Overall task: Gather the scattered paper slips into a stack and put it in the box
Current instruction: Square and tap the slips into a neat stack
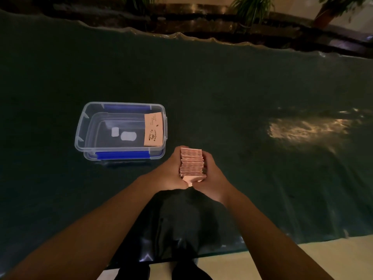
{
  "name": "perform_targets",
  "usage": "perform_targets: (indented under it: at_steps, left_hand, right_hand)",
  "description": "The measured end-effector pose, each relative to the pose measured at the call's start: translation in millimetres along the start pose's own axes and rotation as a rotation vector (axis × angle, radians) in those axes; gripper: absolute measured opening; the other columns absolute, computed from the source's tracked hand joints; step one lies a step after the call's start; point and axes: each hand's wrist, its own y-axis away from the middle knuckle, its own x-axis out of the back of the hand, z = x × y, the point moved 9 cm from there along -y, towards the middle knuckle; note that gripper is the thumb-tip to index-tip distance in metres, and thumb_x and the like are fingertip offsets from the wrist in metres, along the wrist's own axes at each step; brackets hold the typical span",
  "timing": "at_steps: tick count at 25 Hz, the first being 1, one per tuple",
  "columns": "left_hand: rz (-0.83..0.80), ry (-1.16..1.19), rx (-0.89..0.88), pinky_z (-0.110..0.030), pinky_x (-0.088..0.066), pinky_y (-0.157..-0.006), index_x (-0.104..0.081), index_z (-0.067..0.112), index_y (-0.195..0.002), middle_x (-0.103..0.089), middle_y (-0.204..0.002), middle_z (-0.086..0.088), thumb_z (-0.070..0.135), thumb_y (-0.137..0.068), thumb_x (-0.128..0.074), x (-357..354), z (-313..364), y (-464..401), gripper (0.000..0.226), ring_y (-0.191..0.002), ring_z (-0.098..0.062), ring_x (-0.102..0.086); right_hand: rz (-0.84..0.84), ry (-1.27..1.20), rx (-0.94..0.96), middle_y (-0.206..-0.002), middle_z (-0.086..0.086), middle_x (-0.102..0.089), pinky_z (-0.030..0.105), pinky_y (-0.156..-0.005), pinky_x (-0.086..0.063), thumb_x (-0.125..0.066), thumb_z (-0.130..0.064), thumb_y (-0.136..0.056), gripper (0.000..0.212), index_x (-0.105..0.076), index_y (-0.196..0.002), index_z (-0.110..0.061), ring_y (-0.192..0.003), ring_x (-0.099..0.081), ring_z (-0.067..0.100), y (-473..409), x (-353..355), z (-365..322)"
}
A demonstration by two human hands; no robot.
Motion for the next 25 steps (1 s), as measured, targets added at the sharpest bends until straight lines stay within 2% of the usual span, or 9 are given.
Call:
perform_targets:
  at_steps: [2,4,7,9,11,15,17,22,25]
  left_hand:
    - [-0.025,0.013,0.016,-0.032,-0.031,-0.115,0.003,0.048,-0.153,-0.039,-0.15,0.017,0.038,-0.056,-0.093,-1.9,-4.9,3.7,0.136,-0.135,-0.001,-0.04]
    - [-0.034,0.028,0.031,-0.033,-0.028,-0.116,0.01,0.046,-0.154,-0.032,-0.157,0.012,0.04,-0.056,-0.093,-4.3,-6.9,4.7,0.142,-0.141,-0.006,-0.033]
    - [-0.017,0.013,0.042,-0.035,-0.035,-0.116,-0.028,0.04,-0.147,-0.046,-0.138,0.019,0.035,-0.077,-0.086,-4.8,-9.0,1.4,0.091,-0.133,-0.003,-0.046]
    - [-0.005,0.009,0.033,-0.026,-0.042,-0.107,-0.038,0.053,-0.129,-0.049,-0.119,0.033,0.037,-0.08,-0.082,-0.1,-6.4,0.7,0.067,-0.113,0.014,-0.052]
    - [0.004,-0.007,0.021,-0.013,-0.038,-0.093,-0.034,0.057,-0.132,-0.049,-0.117,0.037,0.044,-0.07,-0.083,4.3,-3.0,2.8,0.08,-0.107,0.025,-0.049]
    - [0.039,0.012,-0.043,-0.024,-0.044,-0.103,-0.012,0.046,-0.149,-0.047,-0.139,0.017,0.031,-0.061,-0.095,5.9,-4.4,4.9,0.122,-0.126,-0.004,-0.052]
    - [0.1,0.029,-0.063,-0.024,-0.044,-0.105,-0.009,0.047,-0.149,-0.045,-0.139,0.017,0.034,-0.056,-0.098,10.8,-3.6,5.8,0.13,-0.128,-0.005,-0.051]
    - [0.025,-0.013,-0.003,-0.02,-0.032,-0.108,-0.008,0.064,-0.139,-0.037,-0.136,0.031,0.034,-0.066,-0.093,4.6,-11.2,7.0,0.116,-0.125,0.009,-0.043]
    - [-0.002,-0.063,-0.003,-0.013,-0.036,-0.101,-0.03,0.043,-0.145,-0.046,-0.132,0.027,0.026,-0.077,-0.088,4.4,-10.4,3.9,0.091,-0.122,0.006,-0.049]
  right_hand:
    - [-0.045,0.038,0.001,-0.15,-0.009,-0.051,0.029,-0.111,-0.049,-0.089,-0.01,-0.072,0.11,-0.025,-0.159,-0.031,-0.135,-0.054,0.0,1.6,-7.1,2.9]
    - [-0.051,0.047,0.001,-0.164,-0.004,-0.035,0.036,-0.119,-0.04,-0.091,-0.012,-0.073,0.125,-0.01,-0.166,-0.029,-0.146,-0.043,0.011,0.8,-13.1,2.2]
    - [-0.005,0.046,0.016,-0.16,0.001,-0.04,0.043,-0.121,-0.04,-0.092,-0.018,-0.071,0.123,-0.011,-0.163,-0.03,-0.143,-0.047,0.014,-3.8,-15.8,-1.6]
    - [0.033,0.044,0.014,-0.15,0.002,-0.049,0.045,-0.114,-0.048,-0.089,-0.032,-0.065,0.114,-0.019,-0.153,-0.037,-0.134,-0.055,0.013,-5.8,-11.2,-3.7]
    - [0.043,0.054,0.013,-0.144,-0.001,-0.054,0.041,-0.109,-0.052,-0.088,-0.041,-0.062,0.106,-0.022,-0.145,-0.044,-0.128,-0.059,0.011,-7.4,-6.8,-4.1]
    - [-0.014,0.091,0.0,-0.145,-0.003,-0.055,0.038,-0.107,-0.052,-0.091,-0.023,-0.072,0.103,-0.026,-0.151,-0.034,-0.127,-0.059,0.009,-9.3,-13.0,3.8]
    - [-0.038,0.093,-0.016,-0.145,-0.004,-0.054,0.04,-0.108,-0.052,-0.09,-0.015,-0.072,0.108,-0.022,-0.155,-0.032,-0.127,-0.058,0.01,-12.2,-18.2,8.7]
    - [-0.037,0.047,-0.025,-0.151,-0.003,-0.044,0.033,-0.109,-0.046,-0.092,-0.029,-0.063,0.123,-0.017,-0.159,-0.036,-0.132,-0.054,0.013,-21.2,-23.6,11.4]
    - [-0.051,0.047,-0.003,-0.146,-0.005,-0.048,0.021,-0.1,-0.046,-0.091,-0.016,-0.068,0.119,-0.017,-0.159,-0.032,-0.131,-0.055,0.011,-24.5,-24.0,13.3]
